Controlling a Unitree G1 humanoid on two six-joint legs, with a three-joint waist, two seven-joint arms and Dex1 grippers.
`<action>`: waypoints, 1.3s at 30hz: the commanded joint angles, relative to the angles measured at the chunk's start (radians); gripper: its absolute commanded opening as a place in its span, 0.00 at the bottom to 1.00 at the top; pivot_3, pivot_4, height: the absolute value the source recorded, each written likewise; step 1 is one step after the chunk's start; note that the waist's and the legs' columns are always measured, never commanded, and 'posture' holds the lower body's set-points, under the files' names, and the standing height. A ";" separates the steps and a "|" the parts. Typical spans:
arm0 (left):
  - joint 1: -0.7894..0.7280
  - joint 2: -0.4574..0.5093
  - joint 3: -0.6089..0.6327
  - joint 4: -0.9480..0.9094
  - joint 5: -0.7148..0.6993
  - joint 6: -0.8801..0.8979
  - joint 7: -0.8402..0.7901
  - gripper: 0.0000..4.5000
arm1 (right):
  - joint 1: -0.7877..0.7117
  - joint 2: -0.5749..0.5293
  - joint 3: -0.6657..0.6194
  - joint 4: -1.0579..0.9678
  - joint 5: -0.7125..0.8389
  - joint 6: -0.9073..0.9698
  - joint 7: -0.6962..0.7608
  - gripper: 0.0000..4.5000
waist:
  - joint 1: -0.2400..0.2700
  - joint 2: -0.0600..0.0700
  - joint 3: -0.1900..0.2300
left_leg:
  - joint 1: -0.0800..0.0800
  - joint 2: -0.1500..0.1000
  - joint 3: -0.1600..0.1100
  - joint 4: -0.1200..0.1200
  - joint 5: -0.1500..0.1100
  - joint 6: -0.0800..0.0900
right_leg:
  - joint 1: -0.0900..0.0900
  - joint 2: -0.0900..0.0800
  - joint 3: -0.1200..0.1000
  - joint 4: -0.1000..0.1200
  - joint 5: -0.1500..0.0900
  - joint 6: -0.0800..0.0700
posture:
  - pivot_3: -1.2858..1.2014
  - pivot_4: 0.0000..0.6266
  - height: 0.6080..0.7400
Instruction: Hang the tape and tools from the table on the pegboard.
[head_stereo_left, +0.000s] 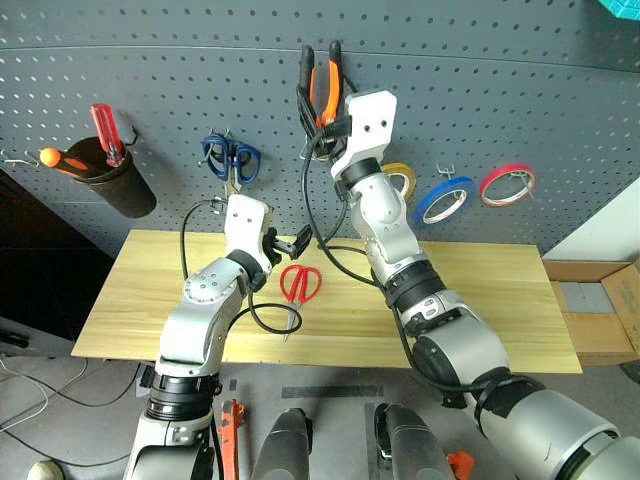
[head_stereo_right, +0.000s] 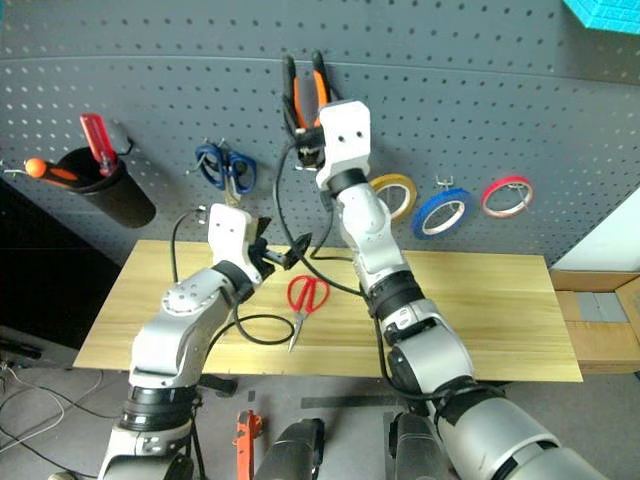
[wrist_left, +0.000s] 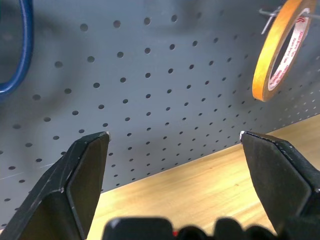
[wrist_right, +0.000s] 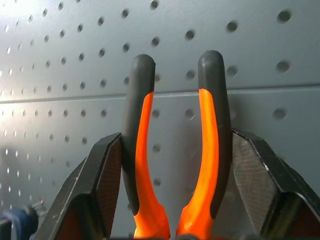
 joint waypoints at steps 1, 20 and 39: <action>0.032 0.015 0.013 -0.087 -0.013 0.029 0.001 1.00 | 0.029 0.063 0.014 -0.033 -0.007 -0.015 -0.013 0.60 | 0.000 0.000 0.000 | 0.000 0.000 0.000 0.000 0.000 0.000 | 0.000 0.000 0.000 0.000 0.000 0.000 | 0.61 0.42 1.00; 0.014 -0.017 -0.007 -0.040 0.001 -0.014 0.013 1.00 | 0.336 -0.011 0.171 -0.442 -0.025 0.450 0.155 0.82 | -0.011 0.000 -0.002 | 0.005 0.000 0.000 0.000 0.000 0.000 | 0.005 0.000 0.000 0.001 -0.001 -0.001 | 0.59 0.40 1.00; 0.209 0.000 -0.084 0.027 0.132 -0.048 0.069 1.00 | 0.657 -0.358 0.248 -1.070 0.109 0.647 0.596 0.99 | -0.007 0.002 0.001 | 0.001 0.000 -0.001 0.001 0.000 0.000 | 0.002 0.000 -0.001 -0.002 -0.001 0.000 | 0.55 0.45 1.00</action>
